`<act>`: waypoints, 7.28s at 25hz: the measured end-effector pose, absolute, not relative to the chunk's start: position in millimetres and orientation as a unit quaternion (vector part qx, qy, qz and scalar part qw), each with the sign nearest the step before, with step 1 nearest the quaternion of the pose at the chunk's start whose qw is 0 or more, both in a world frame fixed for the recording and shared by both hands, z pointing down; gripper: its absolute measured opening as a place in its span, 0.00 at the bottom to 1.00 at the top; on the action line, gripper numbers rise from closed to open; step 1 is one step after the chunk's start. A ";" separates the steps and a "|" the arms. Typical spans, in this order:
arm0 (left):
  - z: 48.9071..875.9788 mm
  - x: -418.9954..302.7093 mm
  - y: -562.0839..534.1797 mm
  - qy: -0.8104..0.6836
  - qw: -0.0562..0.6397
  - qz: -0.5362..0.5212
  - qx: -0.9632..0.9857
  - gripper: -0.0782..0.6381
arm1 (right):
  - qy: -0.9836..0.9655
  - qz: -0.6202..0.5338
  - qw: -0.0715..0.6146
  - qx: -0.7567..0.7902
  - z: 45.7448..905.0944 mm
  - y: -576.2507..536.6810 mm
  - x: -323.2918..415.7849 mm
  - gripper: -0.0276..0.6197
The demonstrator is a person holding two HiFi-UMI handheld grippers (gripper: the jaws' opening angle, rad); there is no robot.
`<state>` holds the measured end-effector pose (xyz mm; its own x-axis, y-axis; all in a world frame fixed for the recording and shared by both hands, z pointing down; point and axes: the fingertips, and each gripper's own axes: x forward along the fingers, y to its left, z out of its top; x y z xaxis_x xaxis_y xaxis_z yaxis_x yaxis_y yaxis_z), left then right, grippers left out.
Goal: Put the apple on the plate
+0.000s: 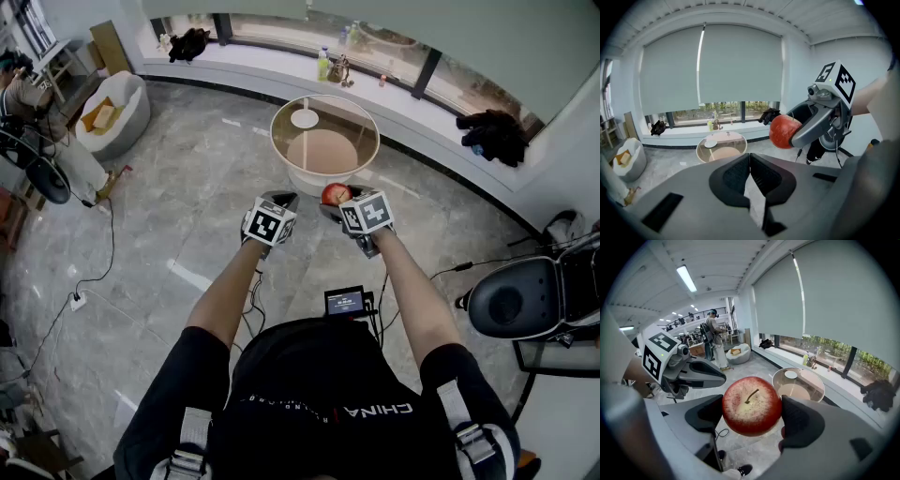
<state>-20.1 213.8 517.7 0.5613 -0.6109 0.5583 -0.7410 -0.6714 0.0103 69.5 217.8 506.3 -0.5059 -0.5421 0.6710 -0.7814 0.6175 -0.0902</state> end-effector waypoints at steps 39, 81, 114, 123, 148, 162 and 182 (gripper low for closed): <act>537.5 3.6 212.9 -0.368 0.123 0.286 0.876 0.13 | -0.849 0.228 0.297 0.372 526.9 213.0 118.3 0.68; 601.9 -131.0 -54.1 -0.303 0.164 0.301 0.889 0.13 | -0.803 0.284 0.319 0.415 590.3 -50.4 0.8 0.68; 632.4 -60.4 -362.7 -0.283 0.187 0.357 0.870 0.13 | -0.809 0.331 0.288 0.391 622.3 -384.1 41.8 0.68; 622.8 -69.6 -407.2 -0.278 0.206 0.337 0.876 0.13 | -0.793 0.327 0.280 0.431 613.5 -408.5 33.3 0.68; 661.4 -49.9 -460.3 -0.276 0.223 0.390 0.849 0.13 | -0.785 0.361 0.282 0.418 663.4 -460.7 68.9 0.68; 822.4 -28.3 -628.6 -0.275 0.259 0.381 0.844 0.13 | -0.771 0.331 0.342 0.423 842.4 -633.8 49.8 0.68; 981.6 -34.1 -716.9 -0.257 0.308 0.405 0.822 0.13 | -0.756 0.292 0.393 0.435 1005.5 -748.9 23.6 0.68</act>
<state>-34.1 -716.9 981.6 0.5405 -0.1732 0.8233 -0.6720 -0.6777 0.2986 23.6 -748.9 1005.5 -0.3127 -0.4268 0.8485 -0.8866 0.4518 -0.0995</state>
